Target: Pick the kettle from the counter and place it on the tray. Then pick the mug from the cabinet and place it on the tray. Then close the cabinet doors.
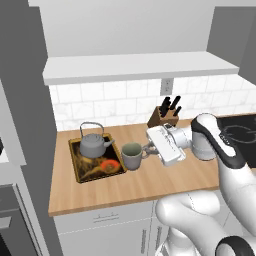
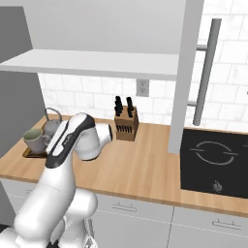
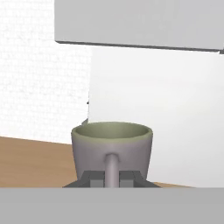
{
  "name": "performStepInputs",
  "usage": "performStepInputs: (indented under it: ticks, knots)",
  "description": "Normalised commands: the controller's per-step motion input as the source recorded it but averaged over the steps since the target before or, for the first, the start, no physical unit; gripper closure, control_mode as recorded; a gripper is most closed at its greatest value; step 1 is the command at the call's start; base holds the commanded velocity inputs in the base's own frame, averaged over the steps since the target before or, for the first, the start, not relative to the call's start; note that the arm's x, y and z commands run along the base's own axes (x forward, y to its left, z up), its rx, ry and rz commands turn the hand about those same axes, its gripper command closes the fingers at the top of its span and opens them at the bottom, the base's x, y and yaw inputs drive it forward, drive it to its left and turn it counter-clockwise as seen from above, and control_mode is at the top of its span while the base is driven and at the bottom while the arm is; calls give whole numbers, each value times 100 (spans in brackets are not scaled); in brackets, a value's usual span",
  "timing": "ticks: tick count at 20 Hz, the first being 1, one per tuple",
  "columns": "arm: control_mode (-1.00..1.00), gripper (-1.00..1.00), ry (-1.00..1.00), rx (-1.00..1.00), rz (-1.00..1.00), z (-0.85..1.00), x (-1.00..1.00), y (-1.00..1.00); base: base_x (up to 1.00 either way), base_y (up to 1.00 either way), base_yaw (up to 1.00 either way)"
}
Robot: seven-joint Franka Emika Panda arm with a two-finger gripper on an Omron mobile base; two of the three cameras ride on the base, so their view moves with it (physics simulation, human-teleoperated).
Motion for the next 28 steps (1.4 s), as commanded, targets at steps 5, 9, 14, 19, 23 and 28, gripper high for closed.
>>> performStepInputs:
  ticks: [5, 9, 14, 19, 23, 28]
  knots:
    - [-100, 100, 0, 0, 0, -26, 32, 2, 0, 0, 0]
    - [-100, 100, 0, 0, 0, -27, 29, 0, 0, 0, 0]
    - [-100, 100, 0, 0, 0, -23, 30, 3, 0, 0, 0]
    - [-100, 100, 0, 0, 0, -22, 24, 13, 0, 0, 0]
    - [-100, 100, -1, 0, 0, -24, 16, 10, 0, 0, 0]
    - [-100, 100, -2, 0, 0, -22, 12, 4, 0, 0, 0]
